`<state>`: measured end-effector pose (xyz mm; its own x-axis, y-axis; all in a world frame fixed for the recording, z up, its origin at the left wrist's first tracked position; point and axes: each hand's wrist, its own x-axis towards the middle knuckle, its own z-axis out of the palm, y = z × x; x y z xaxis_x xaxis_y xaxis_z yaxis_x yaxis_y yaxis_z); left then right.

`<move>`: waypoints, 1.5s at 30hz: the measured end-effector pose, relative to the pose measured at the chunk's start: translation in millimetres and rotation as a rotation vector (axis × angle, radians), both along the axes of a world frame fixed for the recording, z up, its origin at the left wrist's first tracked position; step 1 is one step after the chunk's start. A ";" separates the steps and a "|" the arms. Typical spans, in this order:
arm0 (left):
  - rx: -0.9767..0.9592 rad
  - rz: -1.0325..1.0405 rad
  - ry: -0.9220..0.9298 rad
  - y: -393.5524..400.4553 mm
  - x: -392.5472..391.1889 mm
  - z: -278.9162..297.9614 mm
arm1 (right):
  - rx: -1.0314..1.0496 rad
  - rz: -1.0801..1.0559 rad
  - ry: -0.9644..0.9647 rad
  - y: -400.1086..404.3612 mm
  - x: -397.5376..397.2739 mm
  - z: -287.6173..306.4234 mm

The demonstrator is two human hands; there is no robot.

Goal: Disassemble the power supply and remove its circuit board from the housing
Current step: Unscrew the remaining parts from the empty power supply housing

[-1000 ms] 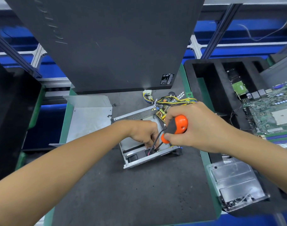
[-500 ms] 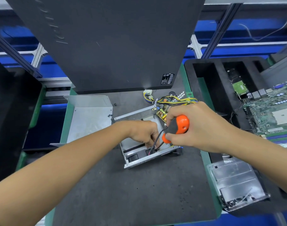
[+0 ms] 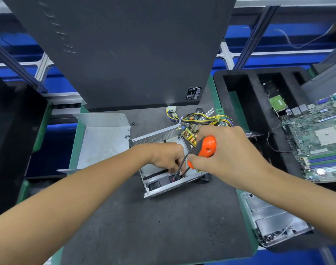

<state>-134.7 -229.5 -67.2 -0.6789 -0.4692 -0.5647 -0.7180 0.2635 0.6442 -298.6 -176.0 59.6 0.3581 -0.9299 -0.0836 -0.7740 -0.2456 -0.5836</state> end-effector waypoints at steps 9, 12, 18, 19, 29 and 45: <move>-0.060 -0.007 0.010 2.3 1.5 -6.2 | 0.103 0.439 0.125 -21.1 -8.9 14.9; -0.056 0.004 0.013 1.8 2.6 -5.1 | 0.132 0.531 0.189 -30.3 -7.8 15.5; -0.055 -0.008 0.007 5.3 1.6 0.4 | -0.020 0.294 0.093 -20.0 -1.0 -1.4; -0.073 -0.016 0.004 5.9 2.4 -0.3 | -0.005 0.304 0.081 -15.9 0.2 -2.0; -0.088 0.007 -0.005 8.1 3.5 -3.2 | 0.231 0.145 0.064 -15.5 3.1 5.9; -0.153 0.041 0.022 12.7 1.9 -1.1 | 0.118 0.636 0.499 -18.0 7.1 37.2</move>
<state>-132.7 -216.7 -68.3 -0.6690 -0.5758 -0.4700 -0.7162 0.3307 0.6145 -291.5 -194.0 96.7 0.7091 -0.5366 -0.4573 -0.6829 -0.6840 -0.2563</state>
